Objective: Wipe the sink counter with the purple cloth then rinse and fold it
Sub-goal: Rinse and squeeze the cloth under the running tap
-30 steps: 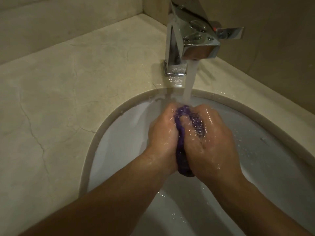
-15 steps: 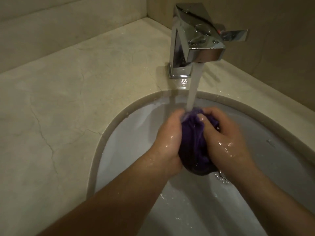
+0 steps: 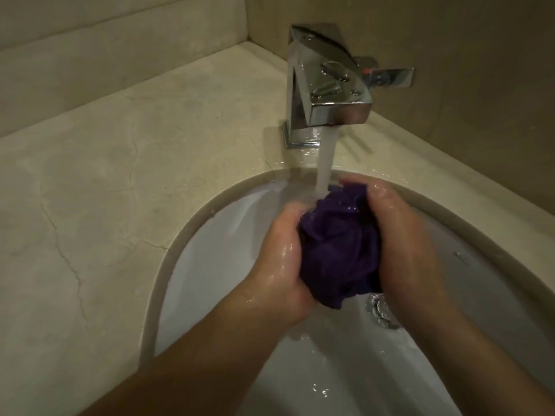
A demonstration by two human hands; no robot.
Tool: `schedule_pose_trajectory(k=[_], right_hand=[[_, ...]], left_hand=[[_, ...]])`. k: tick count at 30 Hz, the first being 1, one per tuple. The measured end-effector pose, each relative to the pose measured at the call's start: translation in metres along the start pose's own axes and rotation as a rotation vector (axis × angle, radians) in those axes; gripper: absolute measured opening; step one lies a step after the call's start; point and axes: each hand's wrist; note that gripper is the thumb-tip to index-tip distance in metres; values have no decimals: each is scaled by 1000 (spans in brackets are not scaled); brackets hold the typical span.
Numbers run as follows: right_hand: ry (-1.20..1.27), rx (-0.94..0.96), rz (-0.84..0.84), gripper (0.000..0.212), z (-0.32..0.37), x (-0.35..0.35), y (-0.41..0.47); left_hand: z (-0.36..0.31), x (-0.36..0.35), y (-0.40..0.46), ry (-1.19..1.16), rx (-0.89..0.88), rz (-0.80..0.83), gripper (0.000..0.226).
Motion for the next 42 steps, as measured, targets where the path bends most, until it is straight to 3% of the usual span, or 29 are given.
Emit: schedule_pose_trajectory(k=[3, 6, 8, 13, 19, 26, 31, 37, 42], right_hand=[[-106, -1, 6, 17, -4, -7, -5], [-165, -79, 97, 39, -8, -8, -7], [-205, -101, 123, 47, -8, -8, -10], [-351, -33, 25, 39, -13, -18, -18], [-433, -17, -9, 40, -14, -9, -15], [-553, 40, -7, 46, -16, -3, -11], [-583, -66, 91, 47, -17, -4, -12], [-434, -212, 96, 48, 4, 2, -22], [-296, -151, -182, 62, 57, 4, 8]], left_hand=[[4, 3, 5, 179, -183, -134, 51], [3, 2, 7, 370, -402, -204, 69], [2, 1, 6, 511, -519, -246, 67], [5, 5, 5, 705, -667, -324, 40], [7, 4, 10, 663, -656, -353, 28], [9, 4, 11, 692, -633, -355, 36], [12, 11, 18, 708, -506, -331, 30], [9, 7, 15, 274, -201, -236, 53], [-3, 2, 6, -31, -146, -31, 47]])
Point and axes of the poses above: each hand's wrist, its own y-axis towards the middle knuckle, its own x-axis out of the back of the hand, z = x × y, and after that the axes turned 1 degree about z, right-handed
